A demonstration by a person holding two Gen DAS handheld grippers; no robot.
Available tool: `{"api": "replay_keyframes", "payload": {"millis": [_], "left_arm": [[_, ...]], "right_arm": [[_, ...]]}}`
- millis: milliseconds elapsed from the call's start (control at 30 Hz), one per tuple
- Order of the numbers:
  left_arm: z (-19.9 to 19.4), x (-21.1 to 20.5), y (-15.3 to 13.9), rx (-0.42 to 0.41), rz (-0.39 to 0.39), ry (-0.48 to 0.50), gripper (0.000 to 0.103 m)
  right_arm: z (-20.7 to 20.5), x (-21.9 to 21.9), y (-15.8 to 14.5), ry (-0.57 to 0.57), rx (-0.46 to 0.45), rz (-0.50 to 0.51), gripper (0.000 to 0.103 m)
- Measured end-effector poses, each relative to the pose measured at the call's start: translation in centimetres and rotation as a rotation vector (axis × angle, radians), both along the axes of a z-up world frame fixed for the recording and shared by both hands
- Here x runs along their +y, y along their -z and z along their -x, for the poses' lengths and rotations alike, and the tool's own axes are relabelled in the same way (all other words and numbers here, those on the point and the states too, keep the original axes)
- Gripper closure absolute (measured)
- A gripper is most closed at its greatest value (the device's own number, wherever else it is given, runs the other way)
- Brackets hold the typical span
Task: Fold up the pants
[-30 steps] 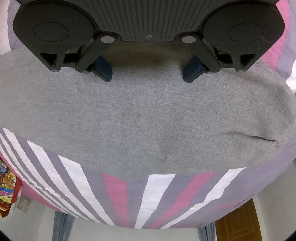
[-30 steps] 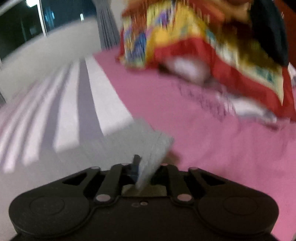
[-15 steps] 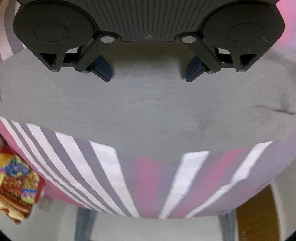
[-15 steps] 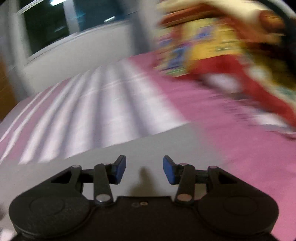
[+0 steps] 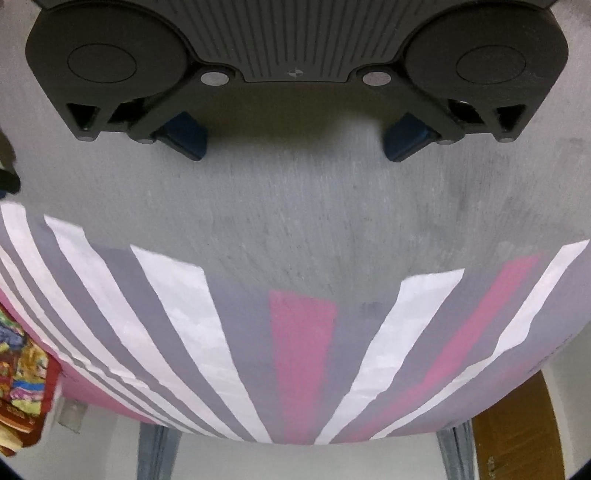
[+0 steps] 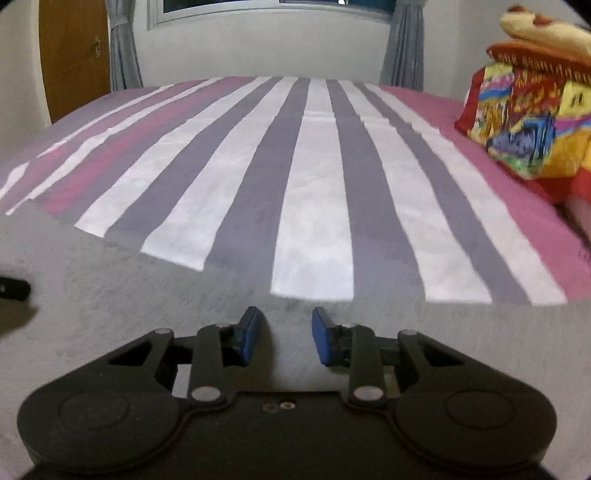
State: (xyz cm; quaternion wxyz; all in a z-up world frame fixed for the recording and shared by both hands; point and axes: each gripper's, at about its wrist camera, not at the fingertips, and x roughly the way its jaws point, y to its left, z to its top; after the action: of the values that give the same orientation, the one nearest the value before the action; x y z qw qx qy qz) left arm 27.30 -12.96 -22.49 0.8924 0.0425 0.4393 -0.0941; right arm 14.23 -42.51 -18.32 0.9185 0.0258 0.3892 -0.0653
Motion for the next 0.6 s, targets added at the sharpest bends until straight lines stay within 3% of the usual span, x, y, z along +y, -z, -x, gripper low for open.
{"api": "replay_keyframes", "payload": {"millis": [100,267,400,500,600], "left_arm": [[0.4,0.1,-0.4,0.009,0.003,-0.011,0.000],[4.2,2.3,-1.0,0.003,-0.014,0.008,0.000],[7.8,6.1,-0.4,-0.013,-0.016,-0.012,0.000],[8.5,9.4,-0.4,-0.016,-0.026,-0.058,0.000],[8.6,13.3,-0.8,-0.026,-0.064,-0.155,0.000]], "right_arm": [[0.2,-0.1,-0.6,0.026,0.006,-0.025,0.072],[5.1,0.8,-2.5,-0.002,-0.037,-0.076,0.070],[8.2,1.1,-1.5,-0.005,0.014,-0.060,0.069],[9.3,-0.1,-0.6,0.035,0.019,-0.042,0.070],[9.7,-1.6,-1.8,0.124,0.008,-0.110,0.068]]}}
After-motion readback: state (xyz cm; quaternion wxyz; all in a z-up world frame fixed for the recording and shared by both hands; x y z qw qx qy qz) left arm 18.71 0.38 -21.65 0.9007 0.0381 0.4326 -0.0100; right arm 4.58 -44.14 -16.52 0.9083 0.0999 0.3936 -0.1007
